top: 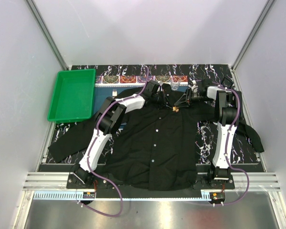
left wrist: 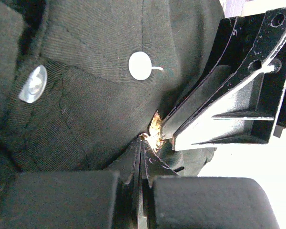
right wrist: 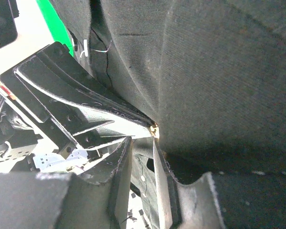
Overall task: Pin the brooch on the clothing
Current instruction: Pin the brooch to the clothes.
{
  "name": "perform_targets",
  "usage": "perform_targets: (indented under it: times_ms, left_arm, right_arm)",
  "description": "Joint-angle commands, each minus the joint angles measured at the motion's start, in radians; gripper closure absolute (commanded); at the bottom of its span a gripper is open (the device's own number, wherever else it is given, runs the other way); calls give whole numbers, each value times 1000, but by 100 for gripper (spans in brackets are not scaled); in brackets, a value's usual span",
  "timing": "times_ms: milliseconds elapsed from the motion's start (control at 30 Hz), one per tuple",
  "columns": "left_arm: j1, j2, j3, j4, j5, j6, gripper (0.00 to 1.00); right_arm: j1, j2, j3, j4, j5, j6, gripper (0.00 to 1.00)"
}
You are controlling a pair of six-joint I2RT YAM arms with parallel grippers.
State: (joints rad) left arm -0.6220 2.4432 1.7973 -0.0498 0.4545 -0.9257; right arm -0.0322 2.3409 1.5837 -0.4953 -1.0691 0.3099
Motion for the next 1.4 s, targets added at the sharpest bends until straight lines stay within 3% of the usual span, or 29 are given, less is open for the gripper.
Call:
perform_targets:
  times_ms: [0,433,700,967,1200,1333,1367]
  left_arm:
    - [10,7,-26,-61,-30,-1,100]
    - [10,8,-26,-58,-25,-4,100]
    - [13,13,-24,-65,-27,-9,100]
    - [13,13,-22,-70,-25,-2,100]
    - [13,14,-19,-73,-23,2,100]
    - [13,13,-19,-73,-22,2,100]
    - [13,14,-18,-71,-23,2,100]
  right_arm:
    - [14,8,21,0,46,-26,69]
    - [26,-18,22,-19,170,-74,68]
    - [26,-103,-47,58,262,-92,68]
    - [52,-173,-67,86,242,-147,68]
    - [48,-207,74,-132,201,-464,74]
    - [6,-183,202,-361,141,-705,67]
    - [2,-157,269,-418,132,-847,67]
